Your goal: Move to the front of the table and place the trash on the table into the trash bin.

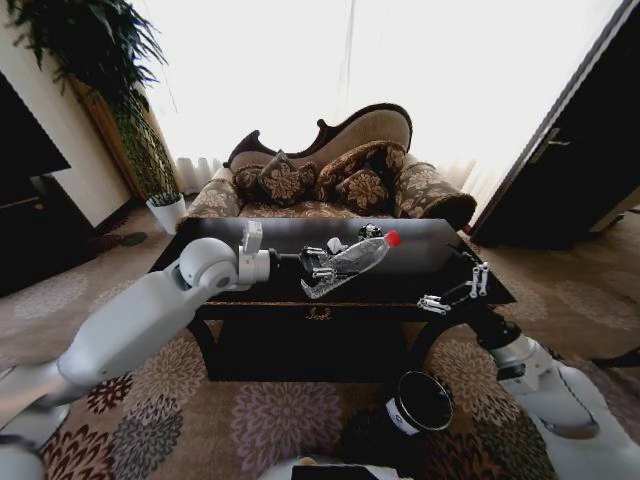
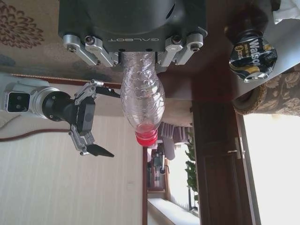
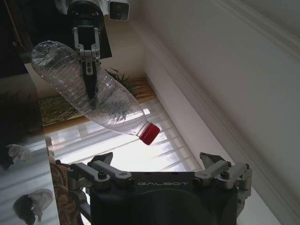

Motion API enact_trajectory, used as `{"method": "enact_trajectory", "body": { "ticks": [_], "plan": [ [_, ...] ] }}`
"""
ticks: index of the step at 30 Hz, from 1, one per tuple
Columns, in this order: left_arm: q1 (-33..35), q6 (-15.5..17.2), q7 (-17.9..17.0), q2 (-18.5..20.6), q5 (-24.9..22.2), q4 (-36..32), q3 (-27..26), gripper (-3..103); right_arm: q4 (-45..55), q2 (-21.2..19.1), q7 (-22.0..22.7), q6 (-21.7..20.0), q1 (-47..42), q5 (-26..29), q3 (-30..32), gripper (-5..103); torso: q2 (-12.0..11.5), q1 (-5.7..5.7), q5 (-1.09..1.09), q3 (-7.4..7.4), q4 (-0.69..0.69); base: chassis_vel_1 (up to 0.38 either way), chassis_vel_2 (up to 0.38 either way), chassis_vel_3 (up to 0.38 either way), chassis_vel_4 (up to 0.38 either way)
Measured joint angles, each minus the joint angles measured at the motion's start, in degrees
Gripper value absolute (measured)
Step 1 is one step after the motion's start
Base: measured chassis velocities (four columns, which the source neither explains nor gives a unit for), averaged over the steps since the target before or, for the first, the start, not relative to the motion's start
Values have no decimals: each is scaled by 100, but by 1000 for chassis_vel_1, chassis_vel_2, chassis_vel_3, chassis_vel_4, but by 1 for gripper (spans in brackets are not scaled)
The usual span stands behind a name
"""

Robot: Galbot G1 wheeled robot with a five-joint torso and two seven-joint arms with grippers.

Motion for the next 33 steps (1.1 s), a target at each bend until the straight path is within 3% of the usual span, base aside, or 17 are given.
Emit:
{"method": "enact_trajectory", "body": {
  "ticks": [7, 15, 27, 33],
  "plan": [
    [-207, -3, -13, -543, -161, 451, 321, 30, 85, 13, 123, -91, 74, -285, -235, 100, 0, 0, 0, 0, -1, 0, 0, 0, 0],
    [-519, -100, -31, -910, -258, 681, 827, 30, 75, 42, 130, -39, 58, -648, -438, 100, 0, 0, 1, 0, -1, 0, 0, 0, 0],
    [-752, -146, -62, -955, -393, 728, 1229, 30, 115, 83, 346, -11, 80, -1389, -363, 100, 0, 0, 0, 0, -1, 0, 0, 0, 0],
    [-999, -81, -76, -699, -551, 471, 1283, 30, -1, 129, 455, 71, 97, -1631, -379, 100, 0, 0, -1, 0, 0, 0, 0, 0, 0]
  ]
}}
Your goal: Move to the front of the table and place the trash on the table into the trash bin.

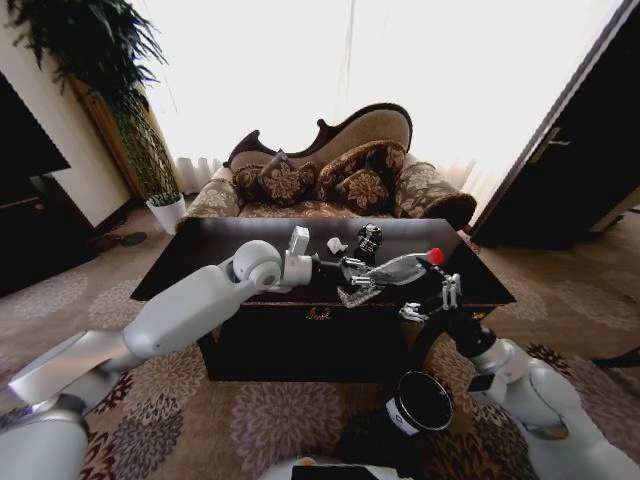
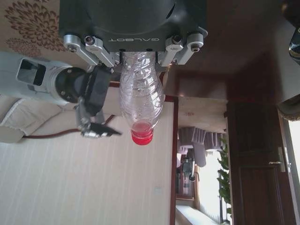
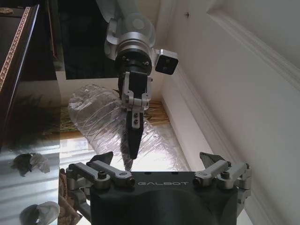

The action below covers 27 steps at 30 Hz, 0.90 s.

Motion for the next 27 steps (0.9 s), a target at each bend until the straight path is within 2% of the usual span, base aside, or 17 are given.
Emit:
{"method": "enact_trajectory", "body": {
  "ticks": [2, 3, 4, 10, 15, 27],
  "plan": [
    [-61, 7, 28, 51, -108, -97, 12, 30, -89, -2, 24, -21, 33, -90, 22, 100, 1, 0, 3, -1, -2, 0, 0, 0, 0],
    [-84, 8, 32, 96, -147, -107, 14, 30, -101, -4, 49, -16, 37, -130, 8, 100, 0, -1, -4, 0, 0, 0, 0, 0, 0],
    [-117, 11, 29, 160, -190, -158, 15, 28, -138, -5, 84, -13, 62, -205, 7, 100, 0, 0, 3, -1, -1, 0, 0, 0, 0],
    [-137, 19, 18, 432, -257, -440, 16, 28, -261, -15, 189, -8, 80, -403, -8, 100, 0, 0, 0, 0, 0, 0, 0, 0, 0],
    [-69, 25, 13, 504, -324, -608, 25, 28, -254, 7, 223, -18, 57, -424, -16, 100, 0, 0, 0, -1, 0, 0, 0, 0, 0],
    [69, -5, 48, 293, -368, -429, 114, 28, 61, 76, 387, -135, -65, -414, -65, 100, 0, 0, 0, 0, -1, 0, 0, 0, 0]
  ]
}}
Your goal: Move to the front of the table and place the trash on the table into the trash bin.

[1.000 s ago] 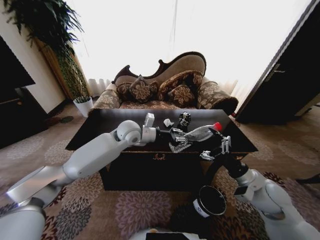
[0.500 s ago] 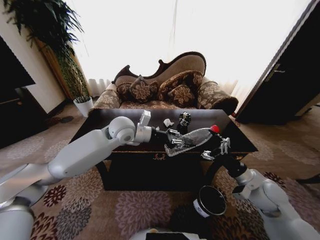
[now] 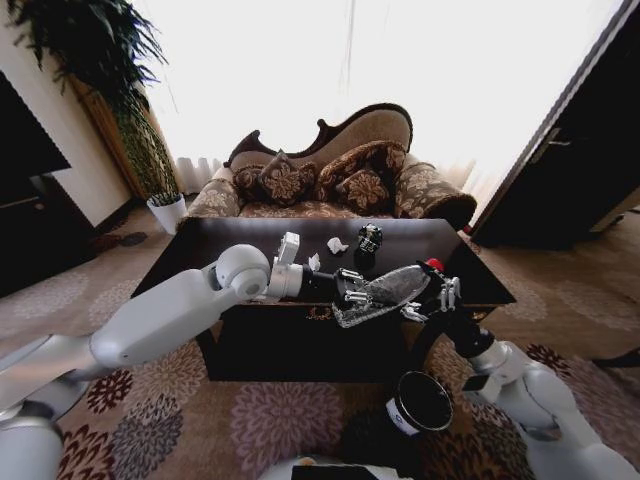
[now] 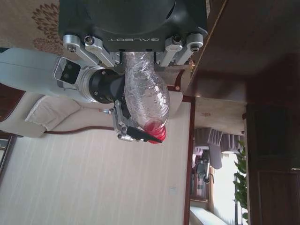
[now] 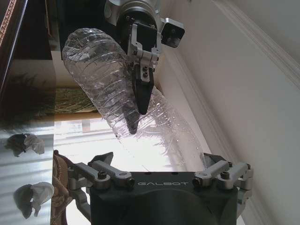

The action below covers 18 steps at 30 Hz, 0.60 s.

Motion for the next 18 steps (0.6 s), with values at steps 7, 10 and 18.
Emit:
{"method": "enact_trajectory", "body": {
  "ticks": [7, 10, 18],
  "plan": [
    [-33, 3, 0, -85, 10, 86, 6, 28, 3, 27, -47, 7, -5, 26, -94, 101, 0, 0, 1, 0, 0, 0, 0, 0, 0],
    [-24, 4, -2, -88, 35, 114, 1, 28, -1, 39, -79, 39, -15, 40, -107, 91, 0, 0, 0, 0, 0, 0, 0, 0, 0],
    [-17, 5, 4, -100, 57, 147, -5, 28, -13, 98, -119, 75, -16, 48, -173, 64, 0, 0, 0, 0, 0, 0, 0, 0, 0]
  ]
}}
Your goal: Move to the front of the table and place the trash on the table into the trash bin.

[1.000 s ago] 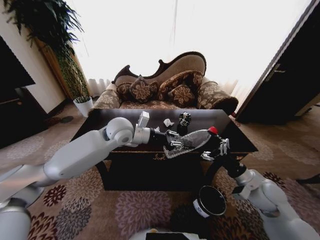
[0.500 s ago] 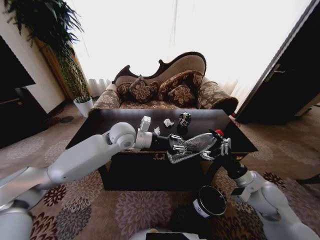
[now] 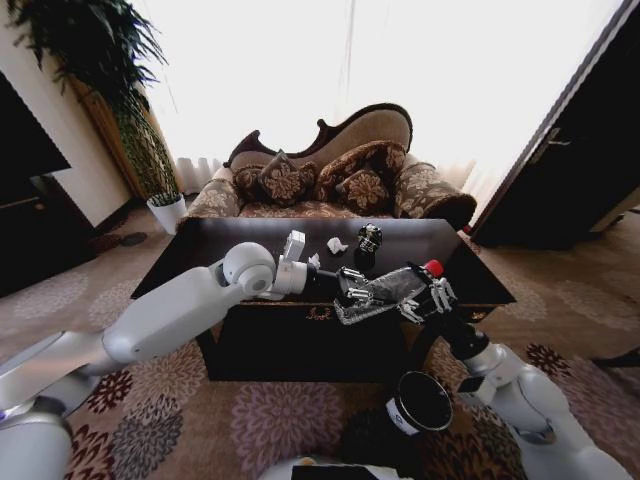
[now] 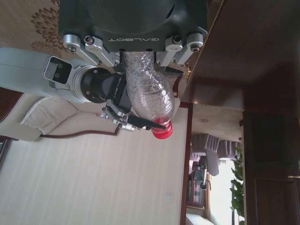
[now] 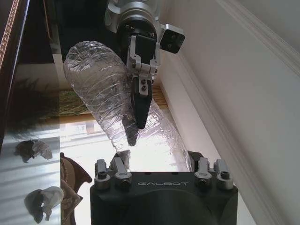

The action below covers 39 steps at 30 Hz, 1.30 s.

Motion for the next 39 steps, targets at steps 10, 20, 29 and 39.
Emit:
{"method": "enact_trajectory", "body": {
  "ticks": [10, 20, 29, 39],
  "plan": [
    [-30, -6, 41, -19, 9, 7, 0, 26, 21, 22, -30, 23, -27, 4, -23, 47, 0, 0, 0, 0, 0, 0, 0, 0, 0],
    [-53, -41, 79, 7, 8, -58, -107, 57, 64, 36, -35, 55, -71, 6, -35, 41, 0, 0, -1, 0, 0, 0, 0, 0, 0],
    [4, -177, 0, 166, -7, -61, -686, 89, -37, 64, -101, 118, -126, -51, -87, 25, 0, 1, -2, 0, 0, 0, 0, 0, 0],
    [652, -320, -47, 678, 52, -273, -1385, 100, -350, 161, -68, 80, -38, 49, -222, 25, 0, 0, -2, 0, 0, 0, 0, 0, 0]
  ]
}}
